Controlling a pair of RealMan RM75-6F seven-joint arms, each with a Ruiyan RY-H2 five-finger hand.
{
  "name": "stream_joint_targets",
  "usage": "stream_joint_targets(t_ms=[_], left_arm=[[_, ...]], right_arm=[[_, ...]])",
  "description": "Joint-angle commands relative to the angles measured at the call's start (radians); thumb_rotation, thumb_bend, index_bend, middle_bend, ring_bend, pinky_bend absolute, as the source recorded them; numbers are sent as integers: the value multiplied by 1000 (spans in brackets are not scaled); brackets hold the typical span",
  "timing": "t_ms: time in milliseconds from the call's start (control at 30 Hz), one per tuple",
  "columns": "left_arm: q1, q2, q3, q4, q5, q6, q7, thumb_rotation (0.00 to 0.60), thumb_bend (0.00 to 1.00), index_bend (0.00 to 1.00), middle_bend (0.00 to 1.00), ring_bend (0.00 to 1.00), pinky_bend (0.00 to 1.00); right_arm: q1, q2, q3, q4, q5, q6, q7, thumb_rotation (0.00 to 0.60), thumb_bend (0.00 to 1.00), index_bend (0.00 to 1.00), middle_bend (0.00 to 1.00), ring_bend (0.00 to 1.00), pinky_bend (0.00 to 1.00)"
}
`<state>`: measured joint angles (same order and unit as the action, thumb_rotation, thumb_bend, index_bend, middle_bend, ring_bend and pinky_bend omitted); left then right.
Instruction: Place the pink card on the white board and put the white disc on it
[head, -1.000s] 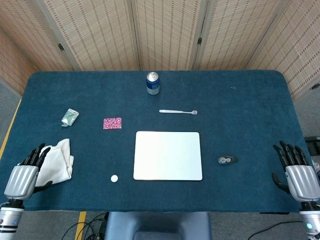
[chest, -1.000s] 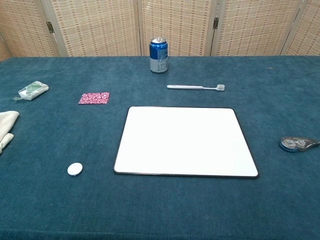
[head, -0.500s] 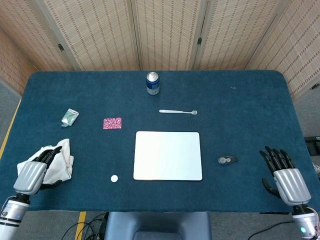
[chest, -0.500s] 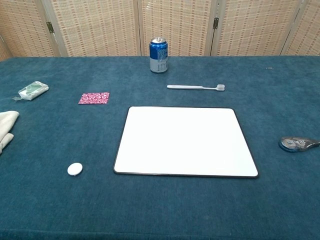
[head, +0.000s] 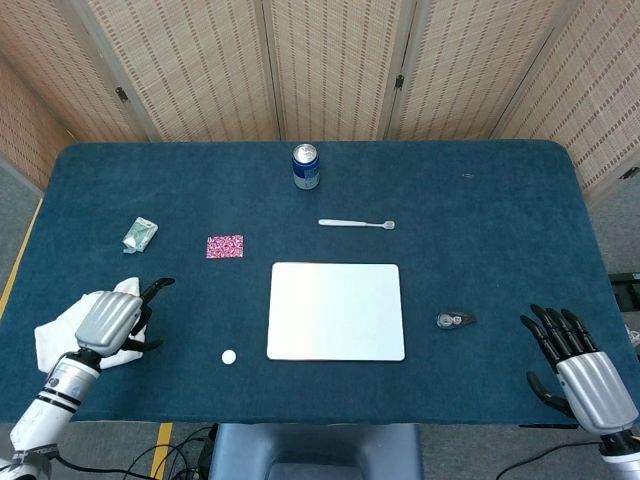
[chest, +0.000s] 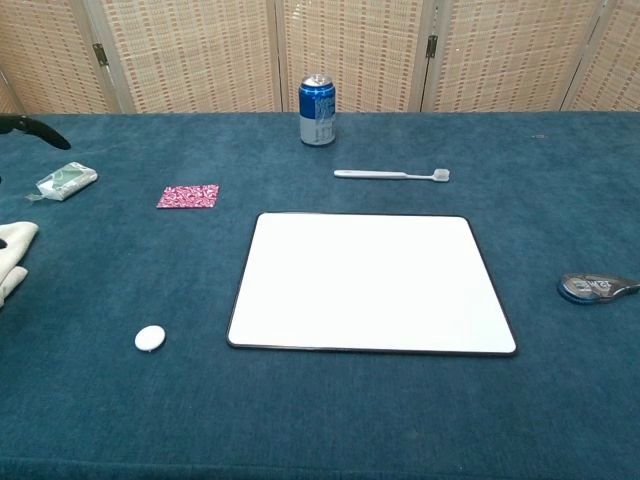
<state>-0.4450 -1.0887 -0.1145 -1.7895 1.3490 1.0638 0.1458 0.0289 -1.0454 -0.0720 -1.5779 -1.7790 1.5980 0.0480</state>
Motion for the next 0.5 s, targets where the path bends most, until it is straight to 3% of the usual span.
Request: stream_joint_targets(t_ms=[33,167,300,500], left_arm=[[-120,-60,-104,-113,-349,-94,167,600,195,233,1000,988,1000],[-209,-121,-150,-101,-570,-98,229,600,194,225,1000,1000,1000],[-308,-217,-164,-66,-761,-13,372,600,195,212,1000,1000,1000],[-422,-327,-205,29,-973,35,475,600,195,241,1000,1000,1000]], right_arm=[[-2,10,-6,5,-4,5,24,600,309,0,0,0,0],[-7,12,-9,11,-13,17,35,600,309,0,0,0,0],[-10,11,-17,15,-29,24,35,600,309,0,0,0,0],[-10,8,-23,23,-46,26,28,600,308,0,0,0,0]])
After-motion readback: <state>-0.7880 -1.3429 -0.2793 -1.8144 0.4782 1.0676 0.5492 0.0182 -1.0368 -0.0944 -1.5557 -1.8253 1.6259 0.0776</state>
